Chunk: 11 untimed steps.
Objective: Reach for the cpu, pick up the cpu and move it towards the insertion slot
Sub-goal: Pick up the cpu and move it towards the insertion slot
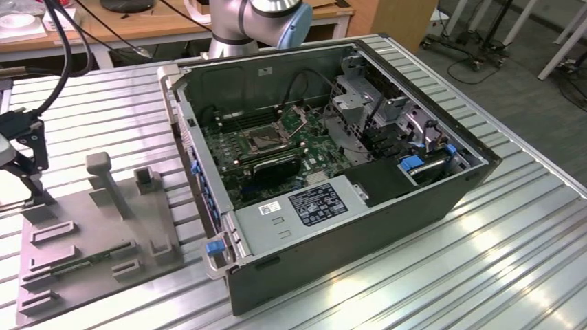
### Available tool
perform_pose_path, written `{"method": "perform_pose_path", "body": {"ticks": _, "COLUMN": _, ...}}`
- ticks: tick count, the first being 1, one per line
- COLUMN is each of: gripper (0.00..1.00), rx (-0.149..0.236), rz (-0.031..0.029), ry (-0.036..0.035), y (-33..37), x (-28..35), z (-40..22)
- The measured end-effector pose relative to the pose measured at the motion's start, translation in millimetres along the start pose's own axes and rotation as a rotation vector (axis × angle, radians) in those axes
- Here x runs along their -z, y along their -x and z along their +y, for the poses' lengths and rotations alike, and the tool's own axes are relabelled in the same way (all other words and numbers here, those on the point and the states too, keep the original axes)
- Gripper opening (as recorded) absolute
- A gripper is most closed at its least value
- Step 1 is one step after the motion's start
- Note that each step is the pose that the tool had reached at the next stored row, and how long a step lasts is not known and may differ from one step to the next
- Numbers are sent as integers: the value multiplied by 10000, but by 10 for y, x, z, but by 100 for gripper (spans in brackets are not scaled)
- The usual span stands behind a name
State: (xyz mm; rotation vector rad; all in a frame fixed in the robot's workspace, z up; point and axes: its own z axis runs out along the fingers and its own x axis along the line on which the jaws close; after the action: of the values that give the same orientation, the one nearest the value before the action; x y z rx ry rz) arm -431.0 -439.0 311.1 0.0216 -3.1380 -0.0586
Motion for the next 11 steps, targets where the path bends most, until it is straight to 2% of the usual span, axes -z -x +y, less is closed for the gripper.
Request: {"method": "perform_pose_path", "body": {"ticks": 11, "gripper": 55, "rx": 1, "rz": 1, "ry": 0, "y": 15, "x": 10, "z": 0}}
